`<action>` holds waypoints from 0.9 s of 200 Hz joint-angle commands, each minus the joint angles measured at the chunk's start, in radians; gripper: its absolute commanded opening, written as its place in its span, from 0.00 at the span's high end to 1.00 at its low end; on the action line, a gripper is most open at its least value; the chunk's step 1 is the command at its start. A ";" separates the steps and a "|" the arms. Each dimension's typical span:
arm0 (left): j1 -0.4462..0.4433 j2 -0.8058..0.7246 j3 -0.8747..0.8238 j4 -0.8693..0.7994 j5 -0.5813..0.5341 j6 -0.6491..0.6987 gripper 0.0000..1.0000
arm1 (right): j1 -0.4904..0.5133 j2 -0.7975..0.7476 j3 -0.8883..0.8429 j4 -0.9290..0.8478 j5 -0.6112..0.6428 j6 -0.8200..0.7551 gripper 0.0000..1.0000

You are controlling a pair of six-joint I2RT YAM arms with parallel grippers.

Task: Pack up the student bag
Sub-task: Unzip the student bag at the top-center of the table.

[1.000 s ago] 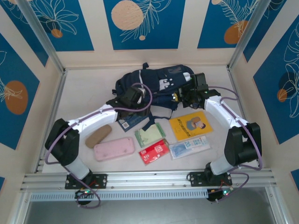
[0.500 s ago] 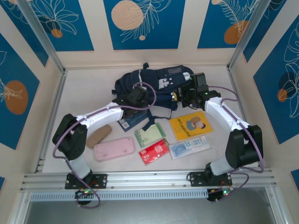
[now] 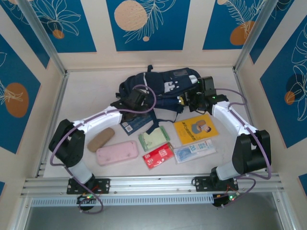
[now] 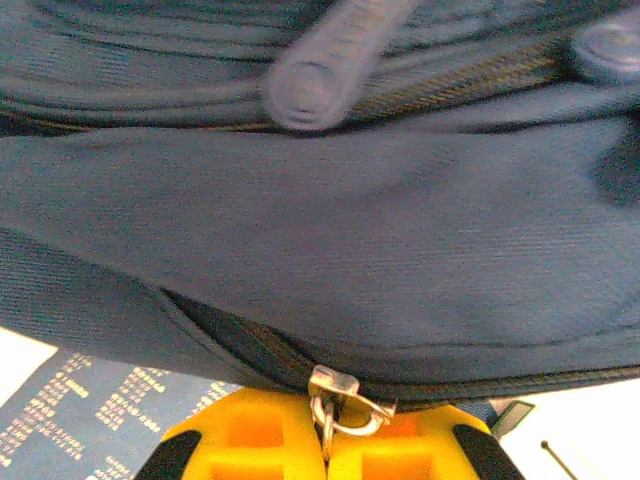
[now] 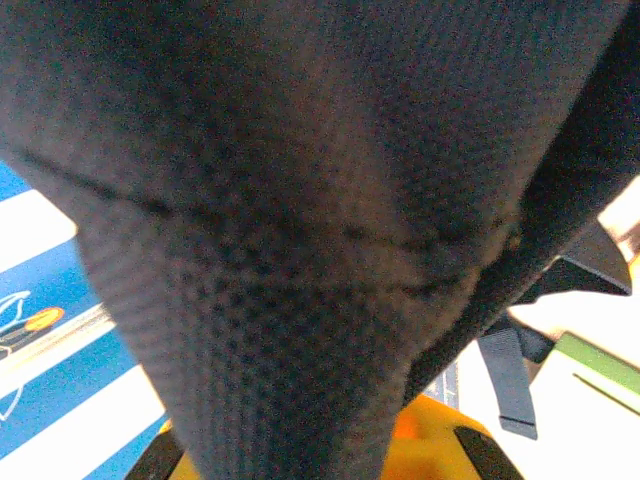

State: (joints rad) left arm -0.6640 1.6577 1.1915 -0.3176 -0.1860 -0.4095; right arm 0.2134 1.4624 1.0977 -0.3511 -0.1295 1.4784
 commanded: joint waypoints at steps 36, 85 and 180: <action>0.089 -0.060 -0.059 -0.012 0.058 -0.041 1.00 | -0.057 -0.001 0.069 -0.047 -0.031 -0.165 1.00; 0.119 -0.065 -0.080 -0.014 0.126 -0.060 1.00 | -0.101 0.026 0.093 -0.072 -0.035 -0.234 1.00; 0.123 -0.079 -0.049 -0.051 0.339 0.018 1.00 | -0.126 0.177 0.296 -0.209 -0.087 -0.487 0.93</action>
State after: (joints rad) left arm -0.5552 1.6272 1.1301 -0.3077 0.0811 -0.4328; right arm 0.1234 1.6005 1.2774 -0.5220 -0.2142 1.1263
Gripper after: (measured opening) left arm 0.045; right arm 0.061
